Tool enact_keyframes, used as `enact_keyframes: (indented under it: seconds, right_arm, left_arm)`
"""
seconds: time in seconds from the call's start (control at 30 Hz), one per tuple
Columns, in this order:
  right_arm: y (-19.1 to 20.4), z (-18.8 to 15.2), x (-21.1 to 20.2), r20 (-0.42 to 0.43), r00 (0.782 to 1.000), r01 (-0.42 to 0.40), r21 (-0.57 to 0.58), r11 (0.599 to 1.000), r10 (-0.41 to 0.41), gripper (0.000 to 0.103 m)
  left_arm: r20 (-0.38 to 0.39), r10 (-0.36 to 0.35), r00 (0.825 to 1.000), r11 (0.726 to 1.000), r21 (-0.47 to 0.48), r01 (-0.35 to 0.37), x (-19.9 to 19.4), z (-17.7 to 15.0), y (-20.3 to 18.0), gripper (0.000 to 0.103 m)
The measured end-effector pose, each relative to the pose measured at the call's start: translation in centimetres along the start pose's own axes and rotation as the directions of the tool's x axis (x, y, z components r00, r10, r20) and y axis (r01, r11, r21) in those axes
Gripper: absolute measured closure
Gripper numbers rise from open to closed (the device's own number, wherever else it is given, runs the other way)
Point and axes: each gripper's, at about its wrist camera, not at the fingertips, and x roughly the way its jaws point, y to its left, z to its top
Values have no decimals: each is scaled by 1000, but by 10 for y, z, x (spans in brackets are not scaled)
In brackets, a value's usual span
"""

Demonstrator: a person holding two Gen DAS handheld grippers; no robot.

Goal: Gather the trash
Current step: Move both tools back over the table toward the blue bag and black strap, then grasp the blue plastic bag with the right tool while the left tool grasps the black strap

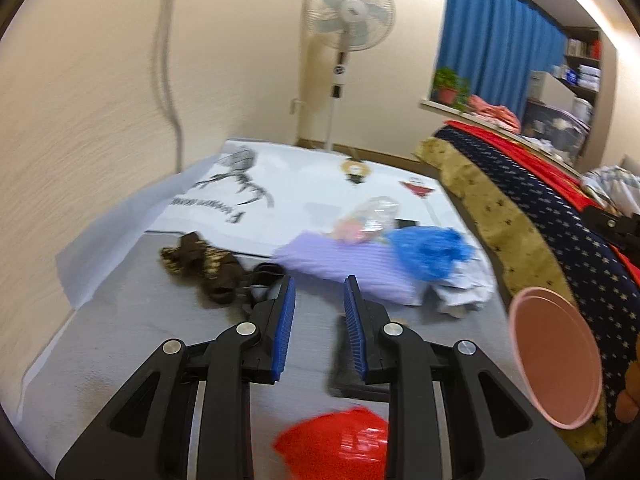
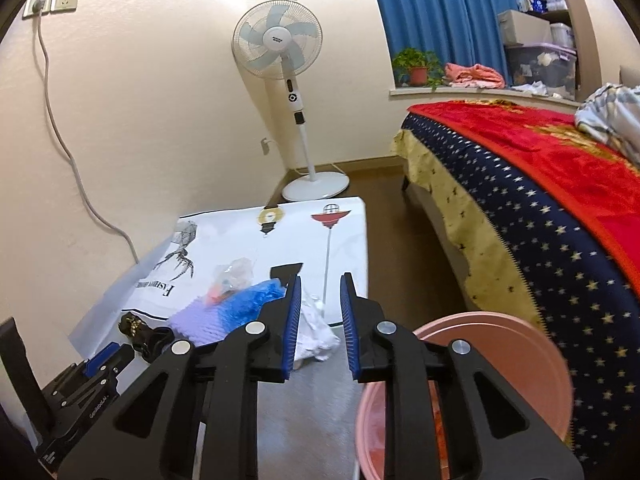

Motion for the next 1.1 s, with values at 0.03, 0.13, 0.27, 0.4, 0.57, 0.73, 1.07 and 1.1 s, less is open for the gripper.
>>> enact_keyframes:
  seconds: [0.03, 0.13, 0.27, 0.4, 0.57, 0.73, 1.07, 1.1]
  right_arm:
    - [2, 0, 4, -3, 1000, -9, 3, 1000, 9, 82]
    - [6, -1, 17, -13, 1000, -28, 6, 1000, 28, 82]
    - [11, -4, 34, -30, 998, -50, 15, 999, 50, 82]
    - [17, -6, 51, -52, 996, -74, 19, 997, 75, 82]
    - [24, -11, 72, -92, 991, -100, 19, 995, 101, 81]
    - [30, -17, 89, -124, 986, -108, 18, 994, 109, 77]
    - [34, -32, 127, -217, 970, -109, 34, 993, 113, 70]
    - [35, -33, 128, -222, 968, -110, 36, 993, 116, 70]
  left_arm:
    - [-5, 11, 1000, 1000, -15, -11, 3, 0, 6, 77]
    - [-25, 39, 999, 998, -43, -40, 14, -3, 20, 77]
    - [-44, 56, 997, 997, -52, -58, 25, -5, 27, 77]
    - [-67, 58, 996, 996, -59, -62, 37, -7, 31, 77]
    - [-99, 59, 993, 995, -73, -67, 51, -9, 36, 77]
    - [-117, 62, 991, 993, -91, -73, 61, -8, 40, 77]
    - [-161, 61, 985, 986, -144, -85, 75, -6, 51, 77]
    - [-166, 59, 984, 986, -145, -83, 76, -6, 51, 77]
